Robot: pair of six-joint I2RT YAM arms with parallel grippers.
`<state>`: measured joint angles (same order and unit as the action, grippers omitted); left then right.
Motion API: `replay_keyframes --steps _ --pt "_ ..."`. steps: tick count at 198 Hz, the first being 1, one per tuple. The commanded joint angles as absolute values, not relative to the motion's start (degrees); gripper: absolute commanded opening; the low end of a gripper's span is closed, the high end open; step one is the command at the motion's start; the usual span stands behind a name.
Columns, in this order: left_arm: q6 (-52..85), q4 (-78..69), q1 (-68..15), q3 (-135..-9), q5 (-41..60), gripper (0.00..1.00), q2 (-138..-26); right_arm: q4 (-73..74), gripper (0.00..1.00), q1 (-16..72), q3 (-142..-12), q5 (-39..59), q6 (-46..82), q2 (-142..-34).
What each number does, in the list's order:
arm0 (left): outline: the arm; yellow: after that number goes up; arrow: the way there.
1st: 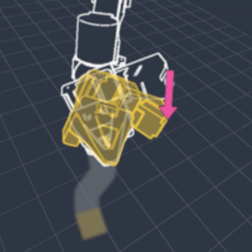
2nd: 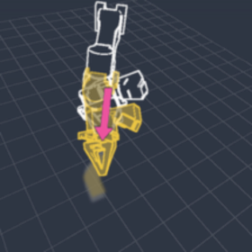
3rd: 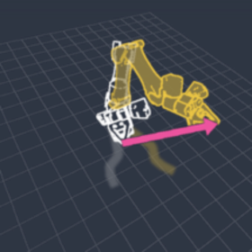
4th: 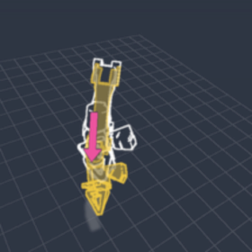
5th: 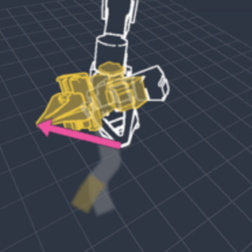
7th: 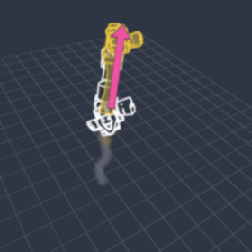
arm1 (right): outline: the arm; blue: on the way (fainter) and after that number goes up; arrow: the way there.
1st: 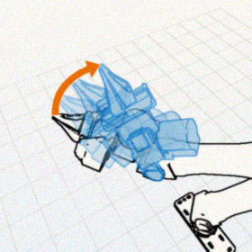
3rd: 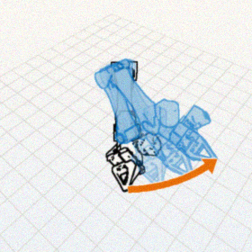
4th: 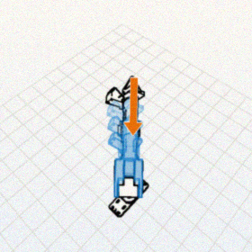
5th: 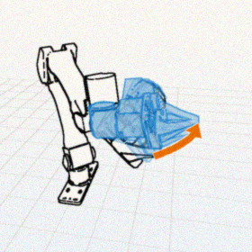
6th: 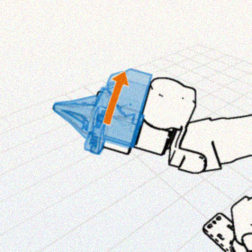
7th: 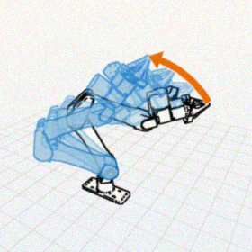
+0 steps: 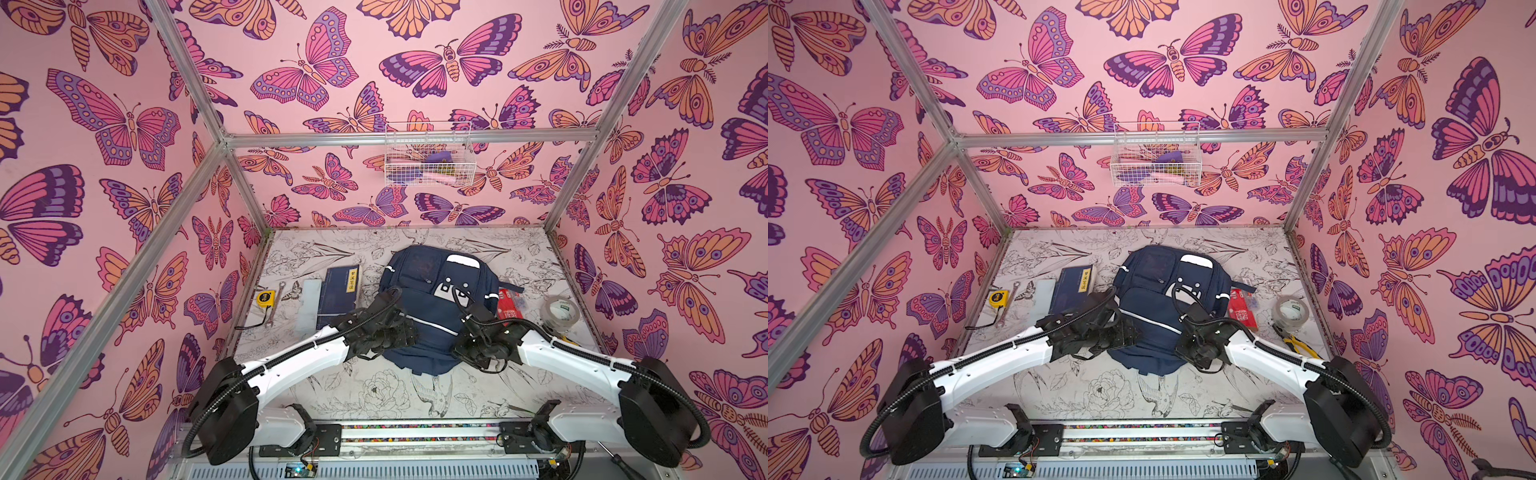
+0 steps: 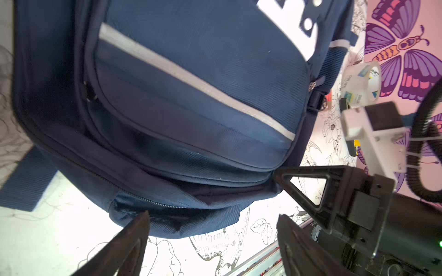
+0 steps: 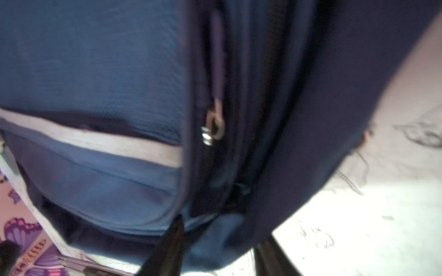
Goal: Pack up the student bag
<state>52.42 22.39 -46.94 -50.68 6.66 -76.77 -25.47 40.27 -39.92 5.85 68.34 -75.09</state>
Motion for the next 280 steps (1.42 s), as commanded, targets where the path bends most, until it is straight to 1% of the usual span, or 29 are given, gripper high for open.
replay_keyframes --steps 1,15,23,52,72,117,137,158,180,206,211,220,232,237,238,239,242,244,245,246,252,257,259,276,278,279,280 --pt "56.39 21.54 -46.93 -50.09 8.65 0.89 -77.25 -19.27 0.15 40.56 -43.72 6.58 69.95 -77.20" --pt "57.86 21.43 -46.98 -50.42 9.31 0.91 -77.36 -19.42 0.04 40.60 -46.23 7.06 69.24 -77.56" --pt "58.70 21.50 -46.93 -50.83 10.02 0.92 -77.63 -19.29 0.00 40.61 -47.48 7.38 68.95 -77.39" --pt "62.35 21.53 -46.94 -52.74 11.50 0.93 -78.84 -19.26 0.00 40.59 -51.26 7.79 68.85 -75.90" --pt "63.49 21.79 -46.85 -54.67 10.55 0.92 -81.02 -18.74 0.00 40.69 -51.90 8.24 69.57 -75.02" --pt "65.39 20.63 -43.71 -58.03 9.39 0.79 -84.89 -18.05 0.00 40.91 -49.98 10.13 70.36 -74.72" --pt "65.60 19.82 -42.60 -58.36 7.80 0.70 -85.12 -17.98 0.00 40.89 -49.27 10.63 70.13 -74.37" --pt "65.90 18.13 -41.38 -57.92 9.05 0.59 -86.49 -17.66 0.00 40.95 -49.39 11.37 69.24 -74.63" --pt "66.72 16.37 -40.50 -57.59 12.19 0.40 -88.04 -17.60 0.00 40.93 -49.69 12.12 68.18 -75.47" --pt "66.97 14.86 -40.19 -57.30 12.96 0.23 -87.66 -18.09 0.00 40.92 -50.42 12.41 66.39 -76.37" --pt "66.97 14.84 -40.17 -57.28 12.92 0.18 -87.43 -18.71 0.00 40.87 -50.74 12.12 65.77 -76.46" --pt "67.14 14.74 -39.95 -57.39 12.79 0.06 -87.06 -20.00 0.00 40.92 -51.46 11.73 64.38 -76.60" --pt "67.24 14.69 -39.75 -57.64 13.05 0.00 -86.73 -22.50 0.00 40.90 -53.27 10.77 61.54 -76.56" --pt "67.24 14.76 -39.73 -57.88 13.28 0.00 -86.62 -24.13 0.05 40.95 -54.39 10.02 60.04 -76.61" --pt "67.24 14.76 -39.68 -57.95 13.36 0.00 -86.60 -24.82 0.08 40.93 -54.86 9.58 59.15 -76.57" --pt "67.24 14.77 -39.66 -58.02 13.41 0.00 -86.58 -24.82 0.08 40.93 -54.86 9.58 59.15 -76.57" --pt "67.30 14.72 -39.64 -58.13 13.52 0.00 -86.53 -26.05 0.13 40.95 -55.76 8.87 57.87 -76.41" --pt "67.38 14.75 -39.57 -58.21 13.60 0.00 -86.43 -26.84 0.19 40.93 -56.08 8.32 56.92 -76.32" --pt "67.40 14.72 -39.56 -58.24 13.61 0.00 -86.41 -27.67 0.25 40.89 -56.85 7.77 55.85 -76.23" --pt "67.45 14.70 -39.56 -58.26 13.70 0.00 -86.36 -27.67 0.25 40.89 -56.85 7.77 55.85 -76.23" --pt "67.66 14.78 -39.46 -58.43 13.94 0.00 -86.23 -31.48 0.40 40.97 -59.09 4.95 52.76 -75.61" --pt "67.80 14.68 -39.31 -58.64 14.25 0.00 -85.94 -33.59 0.44 41.10 -60.18 3.12 50.30 -74.97" --pt "67.84 14.70 -39.25 -58.69 14.31 0.00 -85.91 -34.78 0.46 41.23 -60.73 0.95 48.84 -74.52" --pt "68.35 14.72 -38.82 -59.13 14.90 0.00 -84.90 -38.67 0.51 41.83 -60.86 -9.52 42.02 -69.59" --pt "68.37 14.75 -38.78 -59.10 15.00 0.00 -84.77 -38.61 0.53 41.84 -60.37 -10.62 41.18 -68.86" --pt "68.38 14.76 -38.72 -59.17 15.06 0.00 -84.66 -38.61 0.56 41.84 -59.81 -11.88 40.47 -68.17" --pt "68.38 14.76 -38.74 -59.20 15.09 0.00 -84.65 -38.61 0.56 41.84 -59.81 -11.88 40.47 -68.17"
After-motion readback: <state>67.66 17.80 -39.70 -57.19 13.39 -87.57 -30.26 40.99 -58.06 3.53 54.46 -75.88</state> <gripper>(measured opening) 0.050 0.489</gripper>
